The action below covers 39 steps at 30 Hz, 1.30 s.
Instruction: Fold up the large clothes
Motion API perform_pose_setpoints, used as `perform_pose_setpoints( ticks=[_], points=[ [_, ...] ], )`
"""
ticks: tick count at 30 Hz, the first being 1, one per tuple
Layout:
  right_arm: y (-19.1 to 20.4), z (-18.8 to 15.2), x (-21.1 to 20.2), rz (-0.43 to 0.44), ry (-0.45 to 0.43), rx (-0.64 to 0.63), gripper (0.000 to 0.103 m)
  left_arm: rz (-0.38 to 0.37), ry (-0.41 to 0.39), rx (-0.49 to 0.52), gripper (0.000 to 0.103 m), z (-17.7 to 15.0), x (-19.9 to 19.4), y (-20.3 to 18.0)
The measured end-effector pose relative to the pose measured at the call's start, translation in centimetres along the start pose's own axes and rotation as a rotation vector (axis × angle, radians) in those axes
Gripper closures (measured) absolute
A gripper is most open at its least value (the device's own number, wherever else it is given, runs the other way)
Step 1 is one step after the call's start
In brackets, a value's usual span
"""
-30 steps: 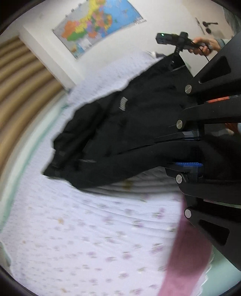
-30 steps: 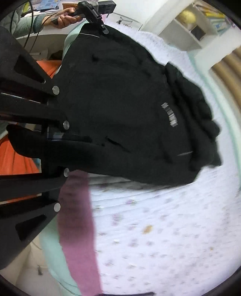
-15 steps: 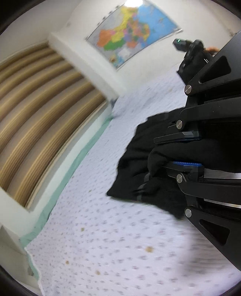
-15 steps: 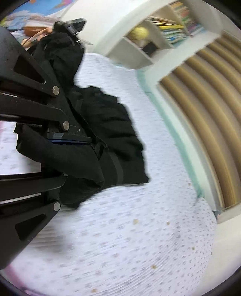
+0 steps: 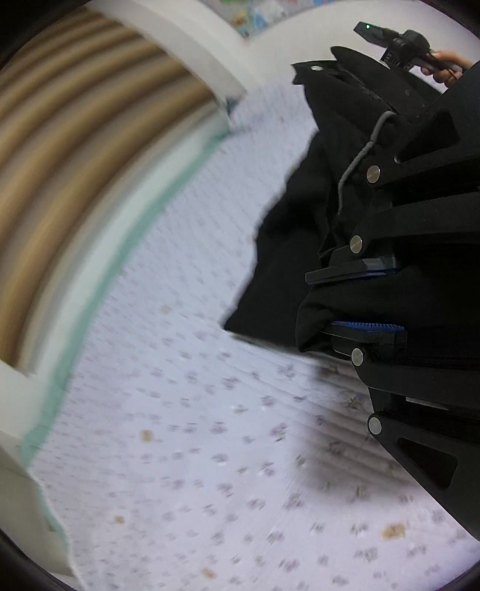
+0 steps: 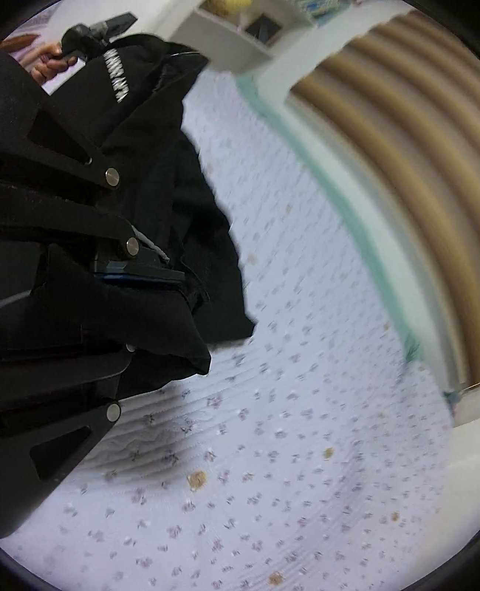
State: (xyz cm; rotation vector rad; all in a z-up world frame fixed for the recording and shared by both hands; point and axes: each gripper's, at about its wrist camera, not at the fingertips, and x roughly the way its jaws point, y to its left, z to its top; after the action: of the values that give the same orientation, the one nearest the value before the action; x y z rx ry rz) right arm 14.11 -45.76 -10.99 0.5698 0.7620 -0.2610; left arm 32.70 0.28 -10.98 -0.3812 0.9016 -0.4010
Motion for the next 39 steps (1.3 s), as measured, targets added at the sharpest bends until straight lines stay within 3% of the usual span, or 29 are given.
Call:
perform_pose_setpoints(
  ticks=[5,11,14,16,17,20,21,22,24,27,30,32,36,39],
  points=[
    [-1.1,-1.2,6.3,-0.093,0.092,-0.025,0.091,0.063,0.072,0.01,0.081,-1.3,5.0,1.2],
    [-0.3,-1.5,6.9,-0.133,0.089,-0.1,0.086,0.061,0.062,0.134,0.081,-1.2,3.2,0.0],
    [-1.0,-1.1,4.1,-0.045,0.077,-0.103,0.078,-0.041,0.078,0.185,0.075,-0.8,0.0,0.4],
    [-1.9,-0.9,1.4,0.06,0.064,-0.086,0.065,-0.168,0.106,0.183,0.061,-0.5,-2.7,1.6],
    [-1.9,-0.9,0.3,0.098,0.062,-0.079,0.06,-0.235,0.107,0.162,0.059,-0.4,-4.2,2.6],
    [-3.4,-0.9,-3.0,0.222,0.046,-0.056,0.033,-0.4,0.037,0.12,0.043,-0.3,-8.6,4.9],
    [-3.8,-1.1,-4.3,0.233,0.02,-0.064,0.023,-0.413,0.011,0.119,0.033,-0.4,-9.5,5.2],
    [-3.6,-1.3,-5.1,0.228,0.003,-0.072,0.019,-0.399,-0.035,0.128,0.025,-0.5,-10.7,5.5],
    [-3.4,-1.5,-6.3,0.188,-0.041,-0.114,0.018,-0.337,-0.069,0.157,0.023,-0.6,-11.2,5.2],
    [-2.9,-1.3,-5.8,0.157,-0.046,-0.153,0.018,-0.25,-0.035,0.203,0.023,-0.5,-9.1,3.8],
    [-2.1,-0.7,-4.2,0.129,-0.038,-0.204,0.018,-0.128,-0.012,0.331,0.024,-0.8,-6.4,1.6],
    [-1.8,-0.2,-2.8,0.11,-0.028,-0.248,0.018,-0.088,-0.011,0.395,0.024,-1.1,-5.1,0.8],
    [-1.9,1.6,1.2,0.095,0.021,-0.283,0.018,-0.112,0.03,0.403,0.023,-0.4,-2.3,1.3],
    [-2.6,3.4,4.8,0.062,0.073,-0.264,0.018,-0.17,0.117,0.351,0.023,1.6,1.2,1.2]
  ],
)
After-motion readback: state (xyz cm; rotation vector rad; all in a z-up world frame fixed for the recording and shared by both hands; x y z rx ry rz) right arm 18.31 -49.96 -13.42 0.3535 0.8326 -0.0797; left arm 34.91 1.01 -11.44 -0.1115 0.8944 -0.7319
